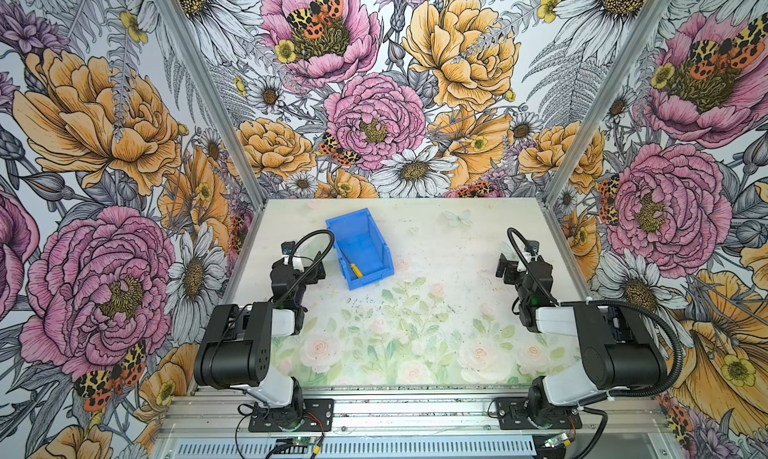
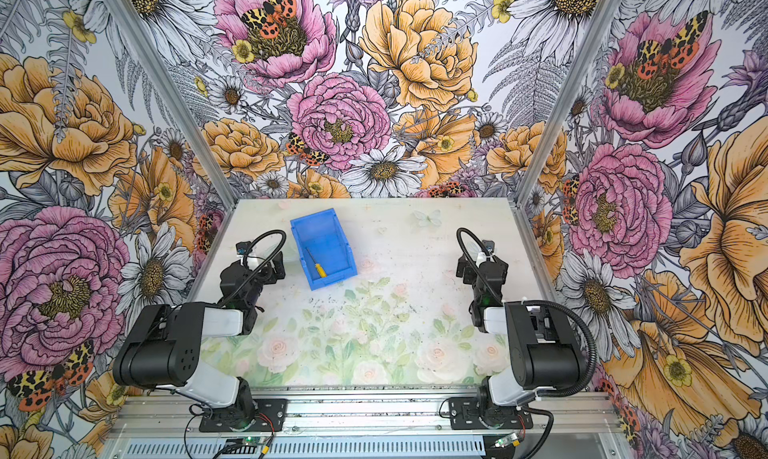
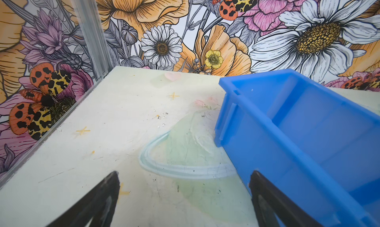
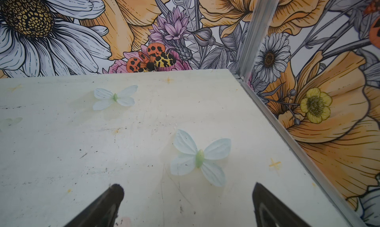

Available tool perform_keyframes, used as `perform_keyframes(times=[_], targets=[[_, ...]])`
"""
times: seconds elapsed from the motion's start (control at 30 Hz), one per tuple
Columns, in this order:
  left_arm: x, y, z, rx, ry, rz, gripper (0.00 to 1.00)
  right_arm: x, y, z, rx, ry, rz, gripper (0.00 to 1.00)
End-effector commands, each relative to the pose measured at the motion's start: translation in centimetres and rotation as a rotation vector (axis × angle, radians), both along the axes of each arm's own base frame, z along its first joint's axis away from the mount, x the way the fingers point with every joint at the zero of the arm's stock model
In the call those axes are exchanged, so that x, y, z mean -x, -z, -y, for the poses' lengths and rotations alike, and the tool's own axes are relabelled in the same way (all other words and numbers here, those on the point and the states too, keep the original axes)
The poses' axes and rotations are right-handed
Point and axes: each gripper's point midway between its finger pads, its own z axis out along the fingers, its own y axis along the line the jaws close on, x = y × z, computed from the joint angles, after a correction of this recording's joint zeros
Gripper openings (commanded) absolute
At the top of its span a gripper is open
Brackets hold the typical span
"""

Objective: Put the screwdriver in the bin

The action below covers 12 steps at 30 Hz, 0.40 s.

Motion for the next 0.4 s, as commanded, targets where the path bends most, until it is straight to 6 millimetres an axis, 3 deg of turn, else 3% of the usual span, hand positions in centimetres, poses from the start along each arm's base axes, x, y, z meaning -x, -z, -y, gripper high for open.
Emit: perform_keyframes(times=[0.0, 0.37], targets=[[-0.07, -0.48, 0.07, -0.024, -0.003, 0.022, 0.99, -0.33, -0.59, 0.05, -0.009, 0.006, 0.03, 1.0], [-0.07, -0.52, 0.26, -0.028, 0.002, 0.023, 0.99, -0.24, -0.65, -0.03, -0.01, 0.003, 0.035, 0.99]])
